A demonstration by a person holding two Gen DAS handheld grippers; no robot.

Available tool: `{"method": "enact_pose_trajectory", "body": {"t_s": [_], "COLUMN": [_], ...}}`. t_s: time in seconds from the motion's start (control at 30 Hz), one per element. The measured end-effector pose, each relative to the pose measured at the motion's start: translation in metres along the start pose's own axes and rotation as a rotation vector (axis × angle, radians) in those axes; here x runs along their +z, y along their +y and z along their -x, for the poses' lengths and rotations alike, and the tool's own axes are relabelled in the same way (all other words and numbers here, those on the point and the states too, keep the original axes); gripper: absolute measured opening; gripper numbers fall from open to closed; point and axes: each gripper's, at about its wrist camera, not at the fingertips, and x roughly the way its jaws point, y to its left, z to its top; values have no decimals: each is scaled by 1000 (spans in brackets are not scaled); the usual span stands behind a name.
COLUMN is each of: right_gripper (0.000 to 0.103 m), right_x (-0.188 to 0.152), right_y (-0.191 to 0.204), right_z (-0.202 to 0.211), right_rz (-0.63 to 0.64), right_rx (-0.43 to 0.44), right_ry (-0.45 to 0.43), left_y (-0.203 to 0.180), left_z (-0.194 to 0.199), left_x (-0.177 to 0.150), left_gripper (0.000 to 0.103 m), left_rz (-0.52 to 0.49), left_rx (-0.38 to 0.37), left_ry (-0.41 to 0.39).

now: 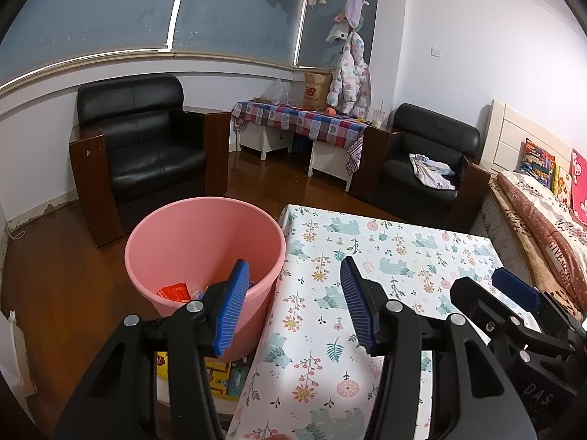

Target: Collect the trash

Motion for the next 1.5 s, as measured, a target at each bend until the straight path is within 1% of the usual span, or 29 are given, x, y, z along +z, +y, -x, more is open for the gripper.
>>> {"method": "enact_pose_trajectory", "body": {"t_s": [0.93, 1.5], "right_gripper": [82, 82], "right_x": [0, -3], "right_y": [-5, -9], "right_z": [3, 4], "right_rz": [-14, -27], "right_rx": [-4, -8], "right_ry": [5, 9], "left_y": [-1, -2], "left_z": [-3, -12], "left_x": [2, -4], "left_gripper": [52, 52], "left_rz": [-24, -41], "left_rx": [-5, 10], "left_ry": [9, 15]}}
